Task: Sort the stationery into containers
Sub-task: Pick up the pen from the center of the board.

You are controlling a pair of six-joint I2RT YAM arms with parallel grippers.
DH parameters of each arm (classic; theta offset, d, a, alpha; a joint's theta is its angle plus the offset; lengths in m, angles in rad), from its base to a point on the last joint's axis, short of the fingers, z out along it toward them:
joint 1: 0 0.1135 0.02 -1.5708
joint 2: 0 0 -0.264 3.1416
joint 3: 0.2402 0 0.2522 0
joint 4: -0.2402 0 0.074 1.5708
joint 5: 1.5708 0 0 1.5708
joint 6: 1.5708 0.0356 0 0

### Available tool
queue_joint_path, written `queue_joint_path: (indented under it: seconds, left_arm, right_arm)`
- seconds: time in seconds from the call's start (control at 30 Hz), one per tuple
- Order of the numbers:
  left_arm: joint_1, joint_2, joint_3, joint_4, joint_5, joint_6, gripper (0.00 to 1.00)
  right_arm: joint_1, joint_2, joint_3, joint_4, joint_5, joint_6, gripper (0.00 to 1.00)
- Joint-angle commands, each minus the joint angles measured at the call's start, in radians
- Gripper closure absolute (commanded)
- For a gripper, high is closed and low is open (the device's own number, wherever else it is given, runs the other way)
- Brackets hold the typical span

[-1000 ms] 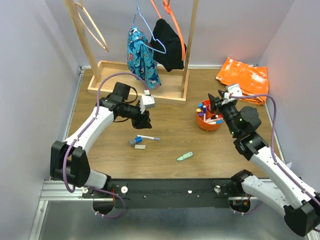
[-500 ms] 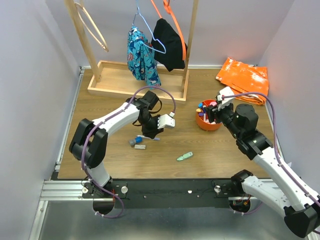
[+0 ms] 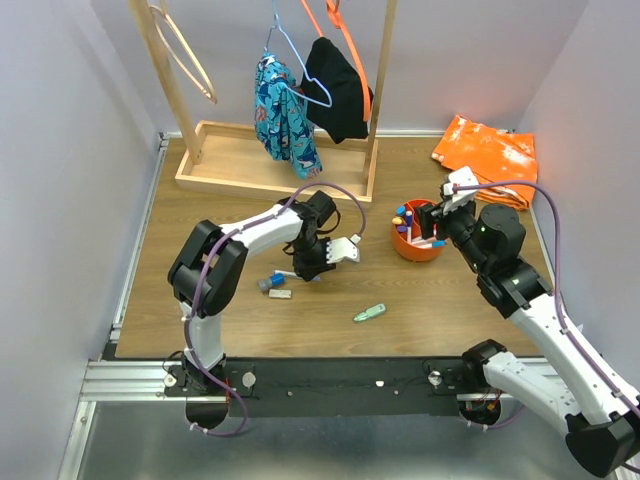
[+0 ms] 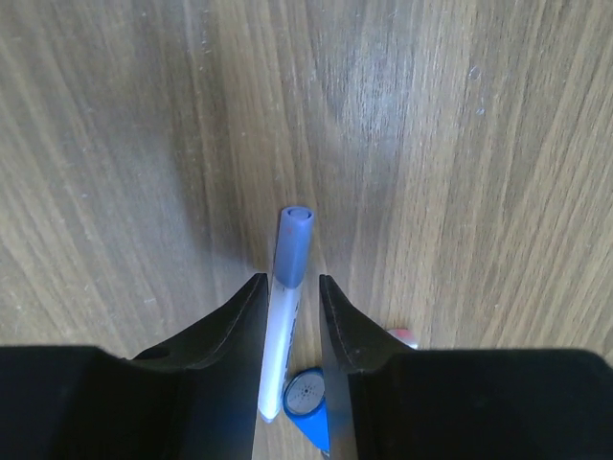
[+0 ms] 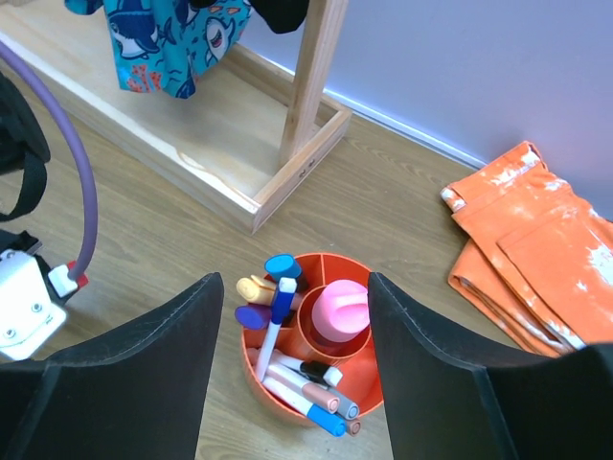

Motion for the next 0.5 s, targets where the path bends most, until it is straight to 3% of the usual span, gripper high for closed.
queue_joint_path:
  seconds: [0.0,0.13,0.23,0.27,0.3,0.37,0.47]
  left_arm:
    - [-0.014,0.033,0.016,0.003,-0.025,-0.01,0.68]
    - [-0.02,0.048,0.001,0.001,-0.031,-0.01,0.71]
    - [-0.023,0.051,-0.017,-0.002,-0.026,-0.007,0.76]
    - [-0.025,0.053,-0.025,-0.005,-0.025,-0.001,0.79]
    - [-0.025,0.06,-0.025,-0.008,-0.02,0.0,0.9]
    - [-0.026,0.067,-0.011,-0.035,0.001,0.002,0.99]
    - [-0.028,0.07,0.033,-0.077,0.049,-0.001,1.0]
  right_arm:
    - [-0.014,-0.007,0.027,0.019,0.038,-0.007,0.3]
    - [-0.024,-0.01,0.028,0.039,0.056,0.005,0.3]
    - [-0.04,-0.006,0.04,0.079,0.141,0.057,0.27]
    - [-0.046,0.0,0.041,0.099,0.241,0.082,0.25]
    - [-0.055,0.009,0.045,0.113,0.298,0.108,0.14]
    - [-0.096,0.054,0.06,0.113,0.441,0.175,0.03]
    - [-0.147,0.097,0.116,0.088,0.509,0.246,0.0]
